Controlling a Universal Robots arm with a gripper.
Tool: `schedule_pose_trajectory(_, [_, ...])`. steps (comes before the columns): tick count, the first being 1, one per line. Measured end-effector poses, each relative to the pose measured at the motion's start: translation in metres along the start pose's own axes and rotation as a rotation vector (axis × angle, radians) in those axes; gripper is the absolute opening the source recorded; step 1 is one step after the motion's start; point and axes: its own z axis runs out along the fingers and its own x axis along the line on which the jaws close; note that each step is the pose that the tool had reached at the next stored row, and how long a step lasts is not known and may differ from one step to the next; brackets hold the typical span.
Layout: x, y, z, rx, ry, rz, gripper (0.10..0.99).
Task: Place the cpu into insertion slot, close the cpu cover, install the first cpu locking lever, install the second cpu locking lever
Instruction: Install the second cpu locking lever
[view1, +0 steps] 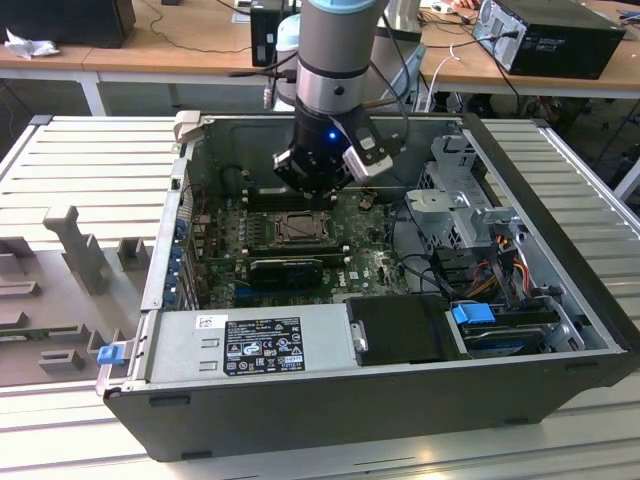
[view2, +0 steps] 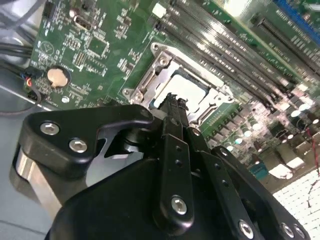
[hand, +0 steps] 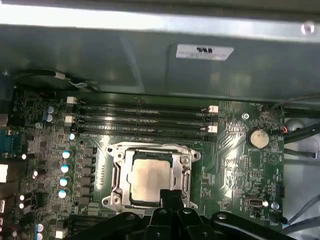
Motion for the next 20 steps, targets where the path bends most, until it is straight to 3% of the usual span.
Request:
schedule_pose_trajectory(1, [0.0005,-0.0082,0.0001,0.0,0.0012,0.0,0.106])
schedule_pose_trajectory(5, [0.0012,-0.0211,0.0044,-0.007,0.0152,0.001,0.106])
schedule_pose_trajectory(6, [0.0015,-0.026,0.0053,-0.017,0.0146,0.001,0.106])
schedule_pose_trajectory(8, [0.0042,-0.0349,0.0073,-0.071,0.0118,-0.002,0.106])
schedule_pose_trajectory(9, [0.0054,-0.0371,0.0088,-0.081,0.0114,-0.005,0.106])
schedule_pose_trajectory(12, [0.0083,-0.0475,0.0144,-0.084,0.0117,-0.007,0.106])
schedule_pose_trajectory(17, [0.0256,-0.0479,0.0173,-0.099,0.0121,-0.019,0.106])
schedule_pose_trajectory(20, [0.0342,-0.0497,0.0236,-0.108,0.0124,-0.025,0.106])
